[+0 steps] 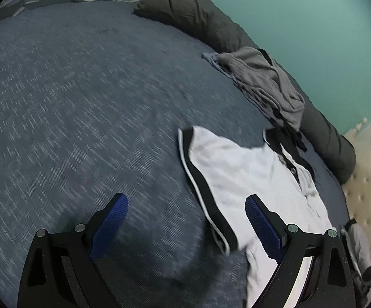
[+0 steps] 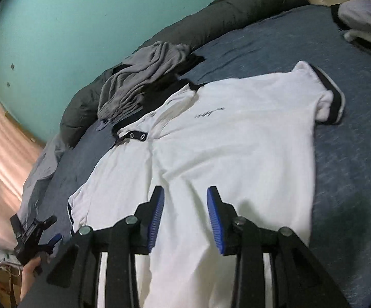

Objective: Fold clothes
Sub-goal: 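Open the right gripper to release the sleeve and move over the shirt body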

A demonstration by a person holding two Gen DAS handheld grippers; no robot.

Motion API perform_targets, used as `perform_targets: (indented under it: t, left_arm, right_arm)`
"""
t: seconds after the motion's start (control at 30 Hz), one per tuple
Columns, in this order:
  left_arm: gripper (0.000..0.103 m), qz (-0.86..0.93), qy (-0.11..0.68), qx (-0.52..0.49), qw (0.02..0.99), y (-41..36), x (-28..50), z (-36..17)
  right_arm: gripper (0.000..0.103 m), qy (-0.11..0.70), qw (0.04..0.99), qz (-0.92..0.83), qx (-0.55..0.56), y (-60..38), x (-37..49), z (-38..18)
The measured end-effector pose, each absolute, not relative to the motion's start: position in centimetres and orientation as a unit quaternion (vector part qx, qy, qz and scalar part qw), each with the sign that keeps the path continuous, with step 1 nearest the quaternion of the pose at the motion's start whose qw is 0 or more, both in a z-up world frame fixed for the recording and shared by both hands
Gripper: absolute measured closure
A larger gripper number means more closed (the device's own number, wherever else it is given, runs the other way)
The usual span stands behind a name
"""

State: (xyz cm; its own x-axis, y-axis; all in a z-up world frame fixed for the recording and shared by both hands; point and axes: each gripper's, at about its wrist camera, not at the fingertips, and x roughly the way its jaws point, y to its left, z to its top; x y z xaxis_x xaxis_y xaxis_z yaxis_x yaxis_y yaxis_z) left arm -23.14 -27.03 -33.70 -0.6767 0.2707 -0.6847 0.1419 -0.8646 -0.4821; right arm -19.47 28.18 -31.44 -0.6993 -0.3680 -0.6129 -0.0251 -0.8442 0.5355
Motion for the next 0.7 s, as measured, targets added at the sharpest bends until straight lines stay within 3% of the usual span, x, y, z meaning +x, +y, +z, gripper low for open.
perform_targets:
  t: [0.4, 0.7]
  left_arm:
    - [0.008, 0.881, -0.236, -0.409, 0.035, -26.6, -25.7, -33.7]
    - [0.010, 0.886, -0.173, -0.429, 0.044, -26.3, -30.7, -33.2]
  right_arm:
    - [0.068, -0.284, 0.130, -0.874, 0.373, 28.4, -20.0, -32.0]
    - [0.068, -0.299, 0.143, -0.872, 0.360, 28.5, -19.9, -31.5]
